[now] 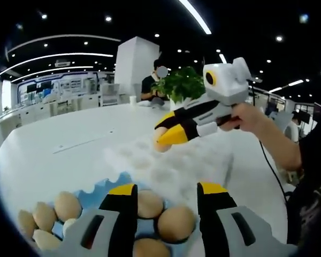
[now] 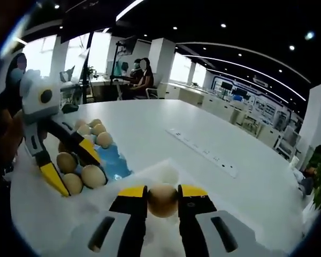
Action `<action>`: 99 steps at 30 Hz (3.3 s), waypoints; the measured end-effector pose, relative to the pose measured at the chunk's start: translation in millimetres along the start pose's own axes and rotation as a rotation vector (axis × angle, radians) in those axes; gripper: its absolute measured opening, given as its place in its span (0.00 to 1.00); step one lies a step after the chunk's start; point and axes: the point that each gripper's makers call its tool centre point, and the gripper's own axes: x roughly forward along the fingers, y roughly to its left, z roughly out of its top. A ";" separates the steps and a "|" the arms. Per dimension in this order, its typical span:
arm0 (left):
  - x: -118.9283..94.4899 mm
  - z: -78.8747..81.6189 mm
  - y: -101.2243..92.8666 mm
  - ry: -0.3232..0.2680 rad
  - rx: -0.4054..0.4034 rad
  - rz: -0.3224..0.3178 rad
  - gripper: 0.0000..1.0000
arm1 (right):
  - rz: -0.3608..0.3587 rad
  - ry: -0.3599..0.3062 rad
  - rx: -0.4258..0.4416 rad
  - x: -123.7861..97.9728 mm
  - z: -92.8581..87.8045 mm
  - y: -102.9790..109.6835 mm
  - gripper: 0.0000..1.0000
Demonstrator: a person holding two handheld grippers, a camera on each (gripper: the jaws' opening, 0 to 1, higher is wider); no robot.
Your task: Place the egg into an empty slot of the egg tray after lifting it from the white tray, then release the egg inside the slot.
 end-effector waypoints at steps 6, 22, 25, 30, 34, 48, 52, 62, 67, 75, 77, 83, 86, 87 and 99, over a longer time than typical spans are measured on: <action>-5.8 -0.1 3.3 -0.003 -0.001 0.007 0.45 | 0.003 0.010 -0.012 3.2 1.9 4.0 0.23; -28.3 2.7 16.7 -0.030 -0.010 0.054 0.46 | 0.049 -0.007 -0.036 21.7 20.0 25.3 0.22; -29.8 1.2 17.8 -0.030 -0.016 0.055 0.46 | 0.054 -0.010 -0.037 25.1 22.0 28.0 0.22; -32.2 0.0 18.5 -0.032 -0.022 0.055 0.46 | 0.068 -0.007 -0.039 31.5 24.2 34.8 0.22; -34.4 -0.2 22.1 -0.030 -0.020 0.060 0.47 | 0.079 -0.018 -0.034 36.2 30.3 37.9 0.22; -37.3 -4.0 25.4 -0.044 -0.035 0.062 0.47 | 0.134 -0.021 -0.061 60.6 47.8 59.8 0.22; -43.9 -3.8 20.4 -0.061 -0.040 0.067 0.48 | 0.154 -0.024 -0.069 68.3 52.8 67.4 0.22; -45.5 -9.6 25.9 -0.062 -0.059 0.075 0.48 | 0.200 -0.026 -0.071 87.1 60.4 82.7 0.21; -49.9 -9.5 28.0 -0.067 -0.064 0.084 0.48 | 0.217 -0.024 -0.071 95.6 61.4 88.6 0.21; -52.9 -9.5 32.1 -0.066 -0.067 0.092 0.48 | 0.236 -0.005 -0.069 104.5 56.4 97.3 0.20; -53.7 -8.6 33.9 -0.072 -0.068 0.096 0.48 | 0.237 -0.005 -0.068 105.5 56.4 97.6 0.19; -57.9 -11.6 34.4 -0.076 -0.080 0.106 0.48 | 0.239 -0.044 -0.064 117.1 69.7 65.5 0.01; -58.4 -11.1 35.4 -0.075 -0.078 0.104 0.49 | 0.228 -0.049 -0.073 112.0 71.5 67.7 0.01; -58.3 -10.5 36.1 -0.076 -0.079 0.105 0.49 | 0.226 -0.057 -0.069 110.5 73.6 67.8 0.01; -49.7 -5.1 24.7 -0.078 -0.063 0.075 0.50 | 0.180 -0.047 -0.058 82.0 61.7 69.8 0.14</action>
